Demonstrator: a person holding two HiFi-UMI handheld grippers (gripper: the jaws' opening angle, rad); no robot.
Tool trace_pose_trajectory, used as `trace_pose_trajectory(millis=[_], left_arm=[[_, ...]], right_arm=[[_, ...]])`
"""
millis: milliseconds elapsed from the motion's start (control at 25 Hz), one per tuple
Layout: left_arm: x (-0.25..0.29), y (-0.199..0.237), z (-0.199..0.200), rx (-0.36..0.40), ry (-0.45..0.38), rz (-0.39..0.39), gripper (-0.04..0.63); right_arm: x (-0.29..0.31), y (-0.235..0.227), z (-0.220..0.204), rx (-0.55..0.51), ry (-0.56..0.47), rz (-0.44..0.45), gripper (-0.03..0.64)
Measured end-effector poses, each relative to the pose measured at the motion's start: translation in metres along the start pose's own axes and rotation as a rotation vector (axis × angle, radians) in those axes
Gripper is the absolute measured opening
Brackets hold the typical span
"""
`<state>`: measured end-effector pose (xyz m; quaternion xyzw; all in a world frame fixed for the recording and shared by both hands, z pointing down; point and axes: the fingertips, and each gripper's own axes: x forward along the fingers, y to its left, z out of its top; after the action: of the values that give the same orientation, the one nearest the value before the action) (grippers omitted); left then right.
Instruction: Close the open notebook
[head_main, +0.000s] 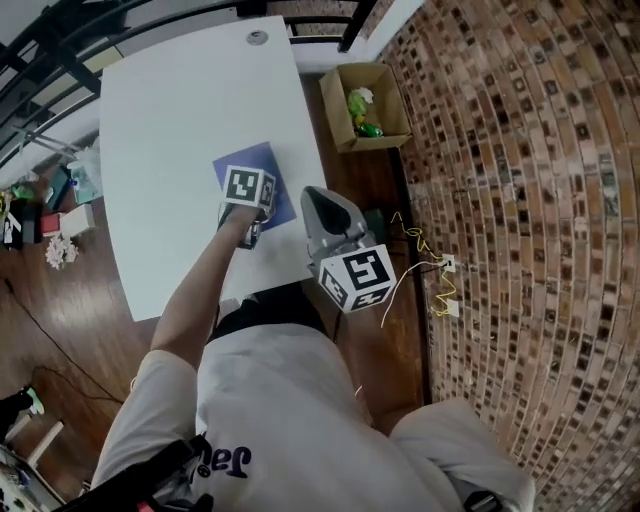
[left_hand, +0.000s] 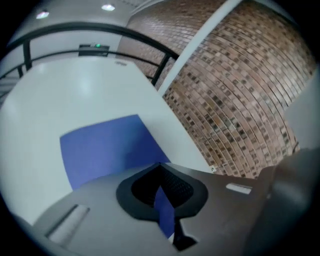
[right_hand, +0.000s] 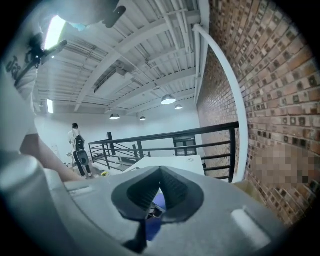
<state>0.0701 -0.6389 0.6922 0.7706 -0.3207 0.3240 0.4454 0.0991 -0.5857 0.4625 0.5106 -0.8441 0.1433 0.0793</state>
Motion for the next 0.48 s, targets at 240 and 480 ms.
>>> trace_pose_trajectory(millis=[240,480], left_arm=[[-0.139,-0.059,0.014,0.218,-0.416,-0.057,0.015],[-0.277,-0.096,-0.018,0.244,-0.784,0.001,0.015]], right_arm=[[-0.046,0.051,0.011,-0.064,-0.032,-0.025,-0.011],[-0.103,0.099,0.018,-0.098,-0.072,-0.018,-0.011]])
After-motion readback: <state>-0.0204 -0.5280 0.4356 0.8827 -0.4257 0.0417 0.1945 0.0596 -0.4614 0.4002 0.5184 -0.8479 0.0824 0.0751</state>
